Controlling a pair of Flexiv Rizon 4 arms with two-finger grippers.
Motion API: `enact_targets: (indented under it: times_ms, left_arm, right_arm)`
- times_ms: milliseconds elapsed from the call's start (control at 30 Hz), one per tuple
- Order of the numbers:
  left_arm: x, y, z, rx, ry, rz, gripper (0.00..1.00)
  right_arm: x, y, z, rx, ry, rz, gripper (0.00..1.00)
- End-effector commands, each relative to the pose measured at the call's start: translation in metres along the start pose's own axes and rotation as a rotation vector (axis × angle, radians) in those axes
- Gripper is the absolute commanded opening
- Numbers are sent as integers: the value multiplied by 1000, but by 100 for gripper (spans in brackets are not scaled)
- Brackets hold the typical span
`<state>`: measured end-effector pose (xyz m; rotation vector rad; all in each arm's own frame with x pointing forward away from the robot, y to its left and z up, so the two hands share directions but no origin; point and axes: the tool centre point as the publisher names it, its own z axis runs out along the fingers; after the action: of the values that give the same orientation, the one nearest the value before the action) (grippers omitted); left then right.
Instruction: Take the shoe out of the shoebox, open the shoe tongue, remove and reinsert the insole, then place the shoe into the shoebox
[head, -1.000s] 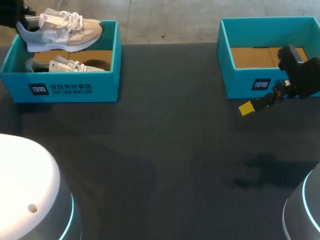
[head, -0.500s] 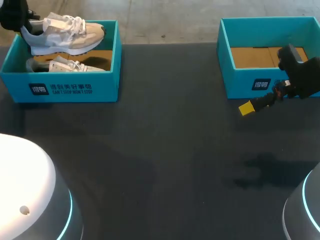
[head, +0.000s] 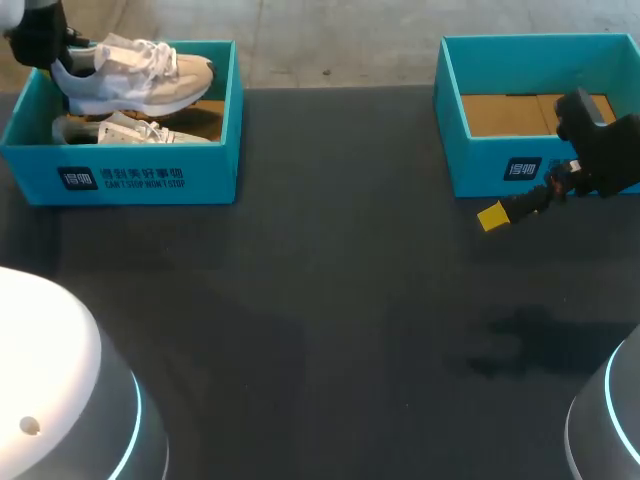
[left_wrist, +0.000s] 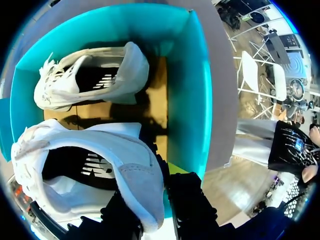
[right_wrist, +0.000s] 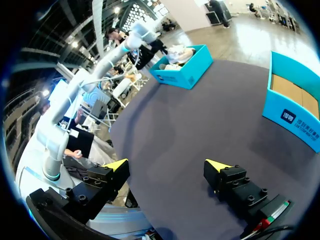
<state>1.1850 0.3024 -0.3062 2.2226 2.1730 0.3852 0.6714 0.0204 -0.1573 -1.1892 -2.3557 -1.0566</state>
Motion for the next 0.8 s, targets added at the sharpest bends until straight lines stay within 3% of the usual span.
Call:
enact_targets:
  times_ms: [33, 800]
  left_arm:
    - [-2, 6, 10, 1, -1, 2, 0]
    - [-19, 13, 44, -5, 21, -14, 0]
  right_arm:
    - [0, 1, 1, 2, -2, 2, 100]
    - [0, 1, 1, 2, -2, 2, 100]
